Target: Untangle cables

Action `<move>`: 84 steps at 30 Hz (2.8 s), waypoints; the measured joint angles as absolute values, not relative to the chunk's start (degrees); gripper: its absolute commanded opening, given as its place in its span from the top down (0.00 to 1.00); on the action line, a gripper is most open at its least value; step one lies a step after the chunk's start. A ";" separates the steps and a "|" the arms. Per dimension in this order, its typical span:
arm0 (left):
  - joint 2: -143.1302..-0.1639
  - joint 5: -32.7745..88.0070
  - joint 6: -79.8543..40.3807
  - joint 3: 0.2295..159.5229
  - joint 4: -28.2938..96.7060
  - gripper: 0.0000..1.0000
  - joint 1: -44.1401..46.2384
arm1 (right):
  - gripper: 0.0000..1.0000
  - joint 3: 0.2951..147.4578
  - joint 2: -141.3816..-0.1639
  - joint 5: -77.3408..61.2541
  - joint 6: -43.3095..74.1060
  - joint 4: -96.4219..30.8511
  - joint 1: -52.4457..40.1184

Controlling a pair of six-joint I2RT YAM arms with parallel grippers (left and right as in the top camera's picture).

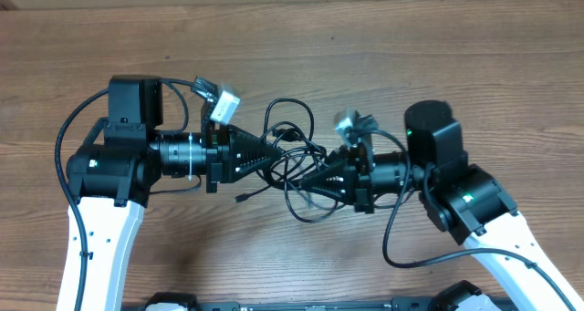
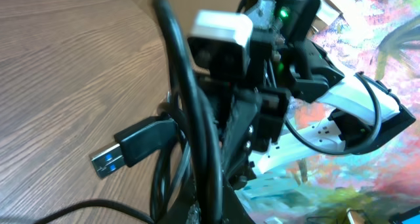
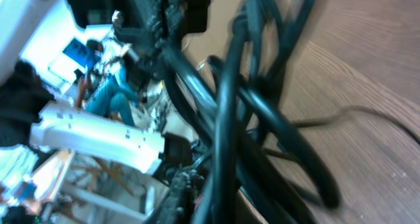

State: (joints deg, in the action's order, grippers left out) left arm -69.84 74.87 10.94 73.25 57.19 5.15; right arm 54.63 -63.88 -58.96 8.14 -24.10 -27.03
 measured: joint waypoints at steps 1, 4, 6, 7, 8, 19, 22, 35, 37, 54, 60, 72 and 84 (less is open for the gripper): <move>-69.95 73.87 10.81 73.25 56.66 0.95 5.15 | 0.96 54.63 -63.88 -57.63 9.17 -24.23 -27.55; -70.65 68.42 8.69 73.25 54.11 0.95 5.17 | 0.96 54.63 -63.83 -54.81 11.88 -25.93 -27.79; -71.33 60.42 1.87 73.25 50.85 0.96 5.39 | 0.96 54.63 -63.33 -53.89 13.21 -27.38 -27.81; -71.75 55.00 -3.68 73.25 50.02 0.96 5.63 | 0.96 54.63 -62.41 -53.63 13.91 -27.83 -27.86; -72.05 51.99 -7.22 73.25 49.98 0.96 5.72 | 0.96 54.63 -62.04 -53.63 14.17 -27.86 -27.88; -79.70 31.70 -47.29 73.58 49.23 0.96 8.27 | 0.96 53.87 -50.19 -48.05 15.81 -28.93 -27.73; -82.83 30.35 -50.17 73.67 50.09 0.96 8.19 | 0.96 53.71 -48.38 -42.70 16.56 -32.88 -27.73; -87.02 55.90 -23.49 73.56 39.86 0.96 3.60 | 0.96 53.49 -46.02 -20.49 30.83 -40.14 -28.23; -87.18 60.31 -17.37 73.56 41.39 0.96 3.60 | 0.92 53.49 -46.13 -16.69 32.93 -42.35 -28.27; -87.29 50.70 -59.02 73.56 52.64 0.95 3.60 | 0.15 53.52 -47.33 -19.90 37.28 -40.34 -28.27; -87.29 46.04 -80.99 73.56 58.74 0.93 3.60 | 0.23 53.52 -56.34 -28.82 38.74 -40.56 -28.67; -87.29 33.32 -88.31 73.56 62.15 0.12 3.60 | 0.24 53.52 -59.64 -28.14 40.49 -39.57 -37.19; -87.29 18.33 -67.11 73.56 78.15 0.16 3.62 | 0.24 53.52 -59.61 -23.51 40.49 -40.05 -37.21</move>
State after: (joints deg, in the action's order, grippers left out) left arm -87.29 18.33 -67.11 73.56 78.15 3.62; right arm 53.52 -59.61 -23.51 40.49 -40.05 -37.21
